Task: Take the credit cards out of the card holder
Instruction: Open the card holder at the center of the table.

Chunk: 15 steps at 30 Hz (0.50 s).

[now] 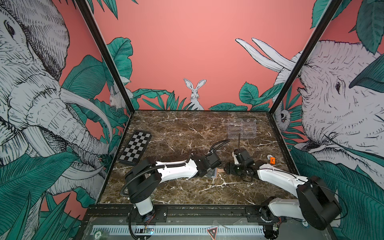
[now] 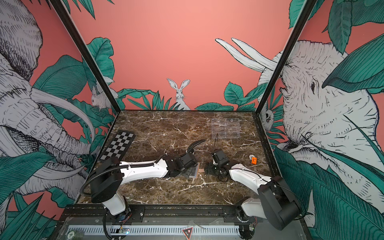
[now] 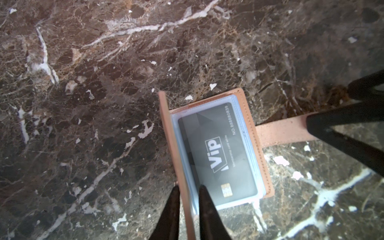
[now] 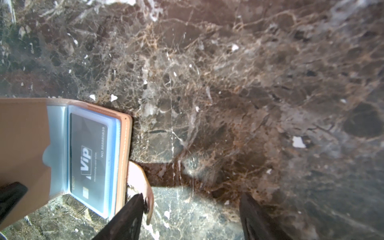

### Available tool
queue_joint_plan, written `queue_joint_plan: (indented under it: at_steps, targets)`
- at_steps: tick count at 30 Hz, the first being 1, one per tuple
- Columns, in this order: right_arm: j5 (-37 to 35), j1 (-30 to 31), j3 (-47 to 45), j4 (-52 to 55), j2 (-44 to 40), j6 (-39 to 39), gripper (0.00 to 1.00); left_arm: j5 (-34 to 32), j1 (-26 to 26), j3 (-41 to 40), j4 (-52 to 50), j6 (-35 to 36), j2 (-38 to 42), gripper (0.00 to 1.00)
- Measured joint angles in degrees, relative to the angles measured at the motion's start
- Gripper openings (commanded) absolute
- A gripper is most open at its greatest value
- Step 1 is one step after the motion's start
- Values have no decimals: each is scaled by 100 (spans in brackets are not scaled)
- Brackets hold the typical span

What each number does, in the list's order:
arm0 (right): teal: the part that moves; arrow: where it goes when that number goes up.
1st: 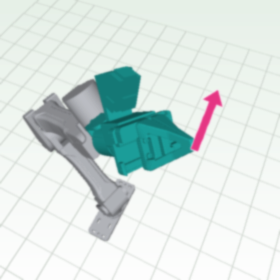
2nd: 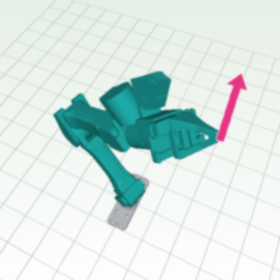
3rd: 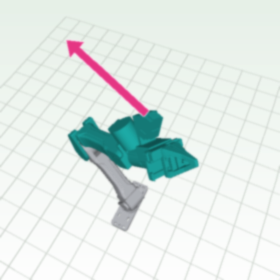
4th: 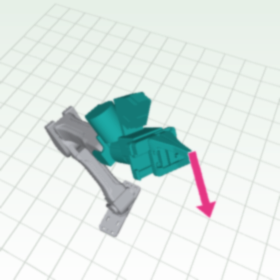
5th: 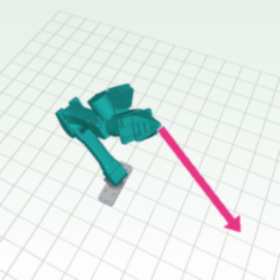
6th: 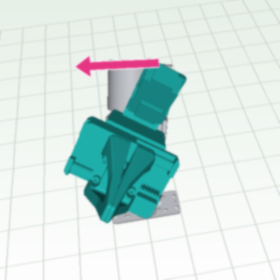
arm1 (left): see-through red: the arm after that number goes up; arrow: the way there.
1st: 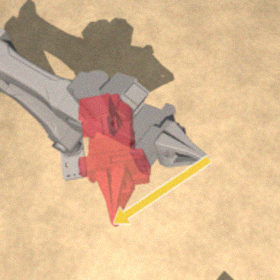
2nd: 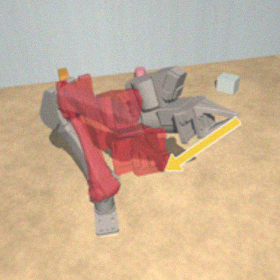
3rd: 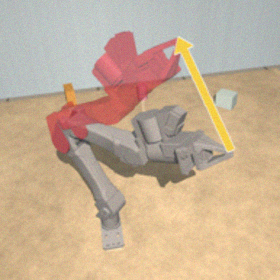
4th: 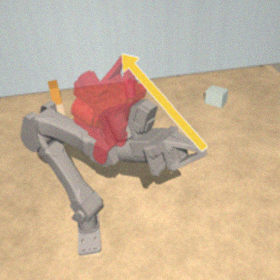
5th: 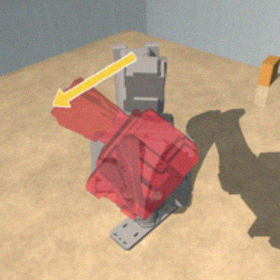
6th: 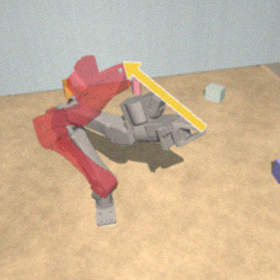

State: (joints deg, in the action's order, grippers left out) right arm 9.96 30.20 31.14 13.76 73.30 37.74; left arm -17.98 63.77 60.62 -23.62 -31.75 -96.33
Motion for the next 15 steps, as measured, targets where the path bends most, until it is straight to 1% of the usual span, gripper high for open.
queue_joint_plan:
  at_steps: [7,15]
  targets:
    - [72,0,173,208,-341,26,74,321,-216,-409,328,-339,315,9]
    - [463,-20,522,162,-798,313,75,680,-437,-1073,890,-946,752,6]
